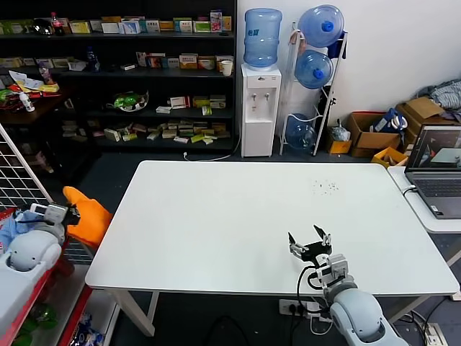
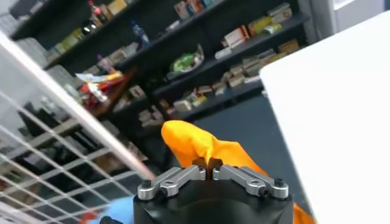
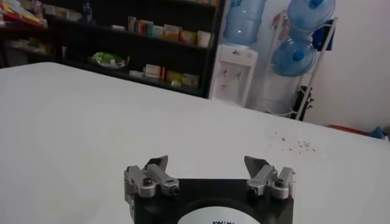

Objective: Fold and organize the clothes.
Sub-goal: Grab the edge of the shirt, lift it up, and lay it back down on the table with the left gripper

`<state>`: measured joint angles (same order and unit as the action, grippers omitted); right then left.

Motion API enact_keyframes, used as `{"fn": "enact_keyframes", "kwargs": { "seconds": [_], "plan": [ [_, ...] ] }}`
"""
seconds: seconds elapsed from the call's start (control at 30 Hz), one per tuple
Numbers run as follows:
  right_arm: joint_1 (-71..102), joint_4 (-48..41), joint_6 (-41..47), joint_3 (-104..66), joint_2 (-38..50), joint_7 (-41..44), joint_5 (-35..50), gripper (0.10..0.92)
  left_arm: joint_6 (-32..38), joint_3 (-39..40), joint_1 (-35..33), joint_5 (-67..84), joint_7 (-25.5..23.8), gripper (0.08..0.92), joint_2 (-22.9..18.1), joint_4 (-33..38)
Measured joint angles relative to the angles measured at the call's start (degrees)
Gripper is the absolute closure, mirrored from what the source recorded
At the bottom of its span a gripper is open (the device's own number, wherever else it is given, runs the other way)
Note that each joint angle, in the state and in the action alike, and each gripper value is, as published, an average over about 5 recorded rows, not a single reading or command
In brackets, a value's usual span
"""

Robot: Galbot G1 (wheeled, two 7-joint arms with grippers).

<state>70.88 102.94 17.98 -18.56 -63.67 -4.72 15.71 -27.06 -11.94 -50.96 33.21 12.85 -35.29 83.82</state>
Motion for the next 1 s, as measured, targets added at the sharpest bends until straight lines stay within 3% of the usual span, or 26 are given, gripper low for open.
{"fn": "enact_keyframes", "kwargs": {
  "seconds": [0.6,0.8,1.0],
  "plan": [
    [2.5,0.0,-0.2,-2.9,-0.2,0.5,-1.1,0.203,-2.6,5.4,-1.3,10.9,11.0,0.889,-11.0,12.1],
    [3.9,0.3,-0.9,-4.2,0.5,1.3,-1.4,0.203,-1.8,7.9,-0.2,11.0,13.1,0.889,-17.6,11.9],
    [5.5,0.6,-1.8,-5.8,1.1,2.3,-1.5,0.203,-0.1,10.4,1.2,8.5,14.4,0.889,-27.0,8.6]
  ]
}}
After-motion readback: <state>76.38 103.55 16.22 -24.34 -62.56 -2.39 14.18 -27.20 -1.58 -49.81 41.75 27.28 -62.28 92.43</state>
